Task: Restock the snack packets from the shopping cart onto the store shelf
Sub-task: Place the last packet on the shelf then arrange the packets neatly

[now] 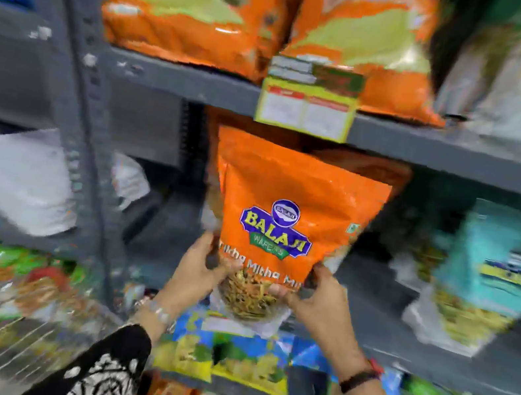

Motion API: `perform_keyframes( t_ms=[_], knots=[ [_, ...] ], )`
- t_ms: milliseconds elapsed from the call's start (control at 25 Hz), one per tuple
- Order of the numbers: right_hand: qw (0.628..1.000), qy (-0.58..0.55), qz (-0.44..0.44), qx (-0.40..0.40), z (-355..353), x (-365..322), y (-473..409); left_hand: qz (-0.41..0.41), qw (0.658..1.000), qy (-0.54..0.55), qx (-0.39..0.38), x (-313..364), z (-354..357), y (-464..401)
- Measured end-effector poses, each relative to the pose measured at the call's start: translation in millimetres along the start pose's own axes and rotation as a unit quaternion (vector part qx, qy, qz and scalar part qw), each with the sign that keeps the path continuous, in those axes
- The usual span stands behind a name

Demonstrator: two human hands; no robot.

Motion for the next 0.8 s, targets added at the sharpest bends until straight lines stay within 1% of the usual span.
perform_keyframes(
  t_ms=[80,120,240,320,400,560,680,800],
  knots=[
    [0.996,0.026,0.034,0.077,-56.9,25.9,3.4,0.007,0.994,0.018,-0.104,12.8,71.7,-17.3],
    [0.992,0.043,0.056,0.105,-78.8,38.1,4.7,0.003,0.989,0.019,-0.144,14.8,102.2,-23.4],
    [0.977,0.092,0.099,0.168,-123.6,72.3,7.5,0.002,0.978,0.014,-0.209,15.3,172.8,-39.0],
    [0.969,0.089,0.117,0.196,-135.3,90.2,8.6,0.007,0.971,-0.009,-0.239,10.1,202.1,-49.0],
    [0.963,0.079,0.142,0.217,-138.1,109.2,5.6,-0.007,0.961,-0.016,-0.277,0.6,227.7,-63.9],
    [0.946,0.072,0.188,0.253,-132.6,137.3,2.4,-0.031,0.953,-0.021,-0.302,-21.3,256.1,-79.4],
    [0.937,0.080,0.197,0.277,-132.9,148.3,0.6,-0.033,0.953,-0.011,-0.299,-29.1,266.6,-84.6],
    [0.937,0.049,0.201,0.280,-131.4,150.4,3.3,-0.022,0.958,0.001,-0.285,-31.4,269.5,-85.5]
  ],
)
Point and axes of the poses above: each hand's wrist, its own y-axis away from the middle knuckle, its own z-axis out of the palm, x = y × z, the point moved 5 cm from there along -y, towards the middle knuckle, and after that the axes turned 3 degrees about x, right-handed, at the moved point
